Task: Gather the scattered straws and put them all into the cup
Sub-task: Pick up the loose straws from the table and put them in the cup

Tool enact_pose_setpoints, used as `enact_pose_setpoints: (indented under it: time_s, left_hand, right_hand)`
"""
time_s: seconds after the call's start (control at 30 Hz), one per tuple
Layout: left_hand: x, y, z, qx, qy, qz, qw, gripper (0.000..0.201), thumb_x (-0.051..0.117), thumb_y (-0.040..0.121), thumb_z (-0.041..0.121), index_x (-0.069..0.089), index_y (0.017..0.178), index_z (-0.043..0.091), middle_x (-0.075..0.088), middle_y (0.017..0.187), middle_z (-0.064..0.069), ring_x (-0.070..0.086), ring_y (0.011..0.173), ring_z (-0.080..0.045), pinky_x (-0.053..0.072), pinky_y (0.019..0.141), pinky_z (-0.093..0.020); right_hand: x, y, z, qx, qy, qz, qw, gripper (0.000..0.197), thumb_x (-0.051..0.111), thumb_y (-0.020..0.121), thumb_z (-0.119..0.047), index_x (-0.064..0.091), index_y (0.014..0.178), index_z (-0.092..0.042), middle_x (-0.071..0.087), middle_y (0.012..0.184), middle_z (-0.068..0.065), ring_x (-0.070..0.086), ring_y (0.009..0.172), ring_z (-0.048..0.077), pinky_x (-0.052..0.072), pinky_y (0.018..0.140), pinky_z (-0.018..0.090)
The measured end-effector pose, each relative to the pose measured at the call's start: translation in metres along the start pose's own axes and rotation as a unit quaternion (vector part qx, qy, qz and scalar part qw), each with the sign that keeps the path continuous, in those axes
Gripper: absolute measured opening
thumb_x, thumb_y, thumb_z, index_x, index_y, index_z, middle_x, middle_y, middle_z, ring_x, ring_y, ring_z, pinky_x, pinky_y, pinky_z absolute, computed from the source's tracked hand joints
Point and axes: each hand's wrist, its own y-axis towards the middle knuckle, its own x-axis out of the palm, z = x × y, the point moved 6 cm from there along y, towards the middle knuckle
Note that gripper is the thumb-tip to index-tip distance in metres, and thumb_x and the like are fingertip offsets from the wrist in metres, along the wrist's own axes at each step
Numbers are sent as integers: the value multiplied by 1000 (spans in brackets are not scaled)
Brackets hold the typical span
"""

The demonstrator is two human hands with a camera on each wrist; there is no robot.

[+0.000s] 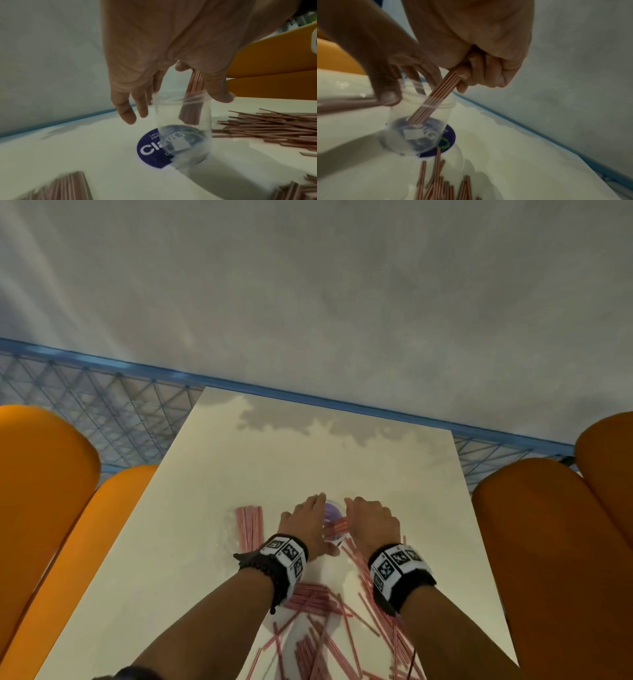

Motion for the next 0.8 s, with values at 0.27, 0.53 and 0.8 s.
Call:
enact_pose_setpoints:
  time_s: [0.27,0.53,0.8]
  left_hand:
    - [2,-6,-6,7,-45,6,999,117,84,64,49,14,152,17,32,153,-2,39,134,-26,39,105,-49]
    - [-33,-94,-93,-53,-164,164,971,9,67,87,34,63,93,28,68,86,11,65,80,-9,56,79,-37]
    - [51,-181,-170,-277,-66,-27,958,40,61,77,60,60,89,22,65,93,0,62,83,-20,52,76,-32]
  right_hand:
    - [-1,-7,-13,-27,-23,-7,999,26,35,100,-27,52,116,-16,61,113,6,59,101,28,42,73,37]
    - [26,-85,-16,-112,85,-57,988,16,46,97,-28,58,92,-18,64,95,0,61,85,19,51,78,31]
    - [116,-83,-47,-249,-23,-156,956,72,68,81,-34,35,144,-23,34,149,4,31,133,29,31,106,49]
